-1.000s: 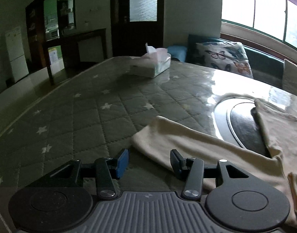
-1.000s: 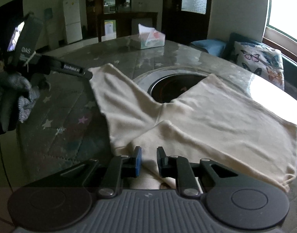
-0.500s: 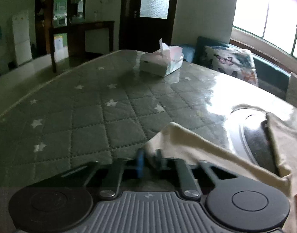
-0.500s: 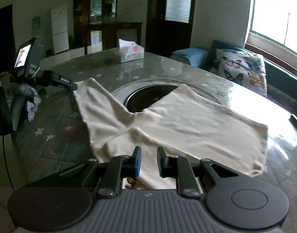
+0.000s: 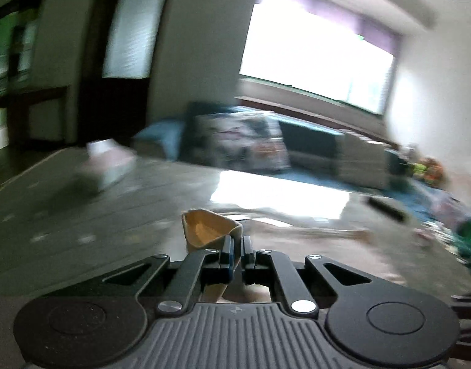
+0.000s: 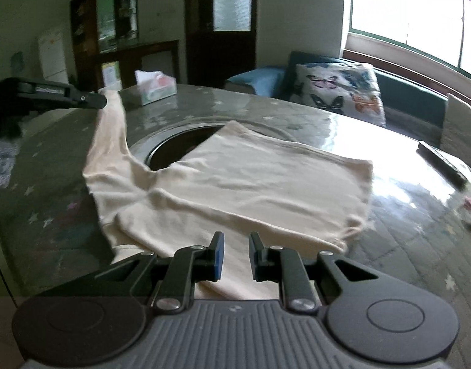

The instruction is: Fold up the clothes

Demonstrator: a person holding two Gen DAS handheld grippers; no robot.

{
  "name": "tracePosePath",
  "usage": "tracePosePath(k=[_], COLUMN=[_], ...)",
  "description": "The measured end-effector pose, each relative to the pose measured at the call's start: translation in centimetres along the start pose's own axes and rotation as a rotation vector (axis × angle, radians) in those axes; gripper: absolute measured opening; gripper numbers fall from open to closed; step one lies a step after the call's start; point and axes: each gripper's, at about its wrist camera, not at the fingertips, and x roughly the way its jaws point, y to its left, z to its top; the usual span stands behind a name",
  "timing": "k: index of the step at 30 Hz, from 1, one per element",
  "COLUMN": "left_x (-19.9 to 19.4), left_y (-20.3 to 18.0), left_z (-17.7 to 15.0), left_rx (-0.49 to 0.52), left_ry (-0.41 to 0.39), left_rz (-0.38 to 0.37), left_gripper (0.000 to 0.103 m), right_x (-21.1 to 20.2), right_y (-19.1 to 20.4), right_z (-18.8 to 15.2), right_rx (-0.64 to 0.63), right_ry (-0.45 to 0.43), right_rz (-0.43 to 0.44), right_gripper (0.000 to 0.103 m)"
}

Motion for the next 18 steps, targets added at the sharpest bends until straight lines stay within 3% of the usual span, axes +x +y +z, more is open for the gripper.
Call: tracePosePath(k=[6, 9, 14, 17, 18], left_x=[0.2, 1.4, 2.5, 2.5, 2.3], left_y=[-6.7, -9.3, -11.9, -12.2, -11.9], left_z=[-0.4, -1.6, -4.3, -5.5, -5.7], left_rx=[0.083, 0.107, 0.174, 0.210, 0.215], left_ry=[0.002, 0.071, 0.182, 0.214, 0.216], left_rz=[-0.216, -0.307, -0.387, -0.385, -0.379], left_gripper=[0.004, 0.005, 0.009, 0.023, 0.033], right_x=[-1.1, -1.3, -1.4, -1.4, -1.3], right_y=[-2.4, -3.5, -4.7, -5.0, -5.0], right_z=[-0.6, -1.1, -1.8, -1.9, -1.9], right_rx=[0.071, 0.113, 0.166, 0.188, 0.197], right_ry=[-0.019, -0.016, 0.000, 0.003, 0.004], right_rz=[-0.064, -0.087, -0.105, -0.100, -0.094], right_gripper=[0.017, 0.017, 0.017, 0.017, 0.017])
